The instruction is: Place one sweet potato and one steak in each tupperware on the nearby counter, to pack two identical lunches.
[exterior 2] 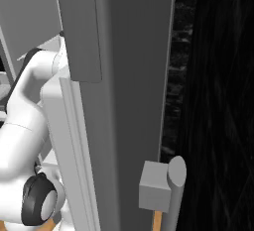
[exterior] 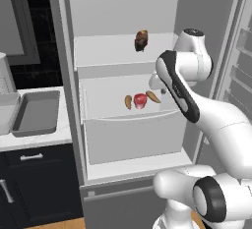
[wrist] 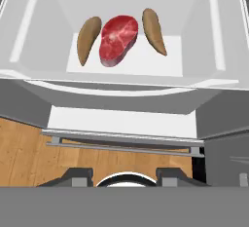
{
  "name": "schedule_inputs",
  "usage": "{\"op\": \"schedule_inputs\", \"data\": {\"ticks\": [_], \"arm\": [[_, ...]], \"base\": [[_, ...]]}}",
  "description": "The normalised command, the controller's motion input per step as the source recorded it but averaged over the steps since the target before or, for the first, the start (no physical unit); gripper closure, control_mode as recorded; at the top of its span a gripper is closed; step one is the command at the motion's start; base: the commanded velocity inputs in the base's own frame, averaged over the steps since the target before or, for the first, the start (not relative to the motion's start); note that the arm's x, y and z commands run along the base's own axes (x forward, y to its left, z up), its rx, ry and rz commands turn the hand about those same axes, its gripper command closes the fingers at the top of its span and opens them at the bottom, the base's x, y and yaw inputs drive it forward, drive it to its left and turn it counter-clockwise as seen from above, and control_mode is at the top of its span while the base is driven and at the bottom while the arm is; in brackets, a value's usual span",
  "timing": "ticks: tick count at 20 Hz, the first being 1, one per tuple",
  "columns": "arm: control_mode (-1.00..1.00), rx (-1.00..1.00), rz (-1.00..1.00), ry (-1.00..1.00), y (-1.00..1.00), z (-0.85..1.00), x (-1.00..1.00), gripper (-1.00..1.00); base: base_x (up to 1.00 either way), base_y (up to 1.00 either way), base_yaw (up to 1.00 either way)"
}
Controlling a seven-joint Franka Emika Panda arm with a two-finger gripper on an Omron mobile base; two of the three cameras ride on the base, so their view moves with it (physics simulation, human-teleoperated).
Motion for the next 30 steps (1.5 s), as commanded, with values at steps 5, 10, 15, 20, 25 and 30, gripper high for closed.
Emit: {"op": "schedule_inputs", "data": {"ticks": [5,10,15,20,25,30], "arm": [[-1.00,0.00,0.07,-0.21,0.00,0.17,-0.04,-1.00],[-1.00,0.00,0.10,-0.42,0.00,0.41,0.00,-1.00],[-1.00,0.00,0.06,-0.45,0.05,0.46,0.03,-1.00],[-1.00,0.00,0.02,-0.38,0.20,0.58,0.15,-1.00],[-1.00,0.01,-0.02,-0.09,0.31,0.49,0.22,-1.00],[-1.00,0.09,-0.08,0.06,0.19,0.39,0.19,-1.00]], "base": [[0.00,0.00,0.00],[0.00,0.00,0.00],[0.00,0.00,0.00],[0.00,0.00,0.00],[0.00,0.00,0.00],[0.00,0.00,0.00]]}}
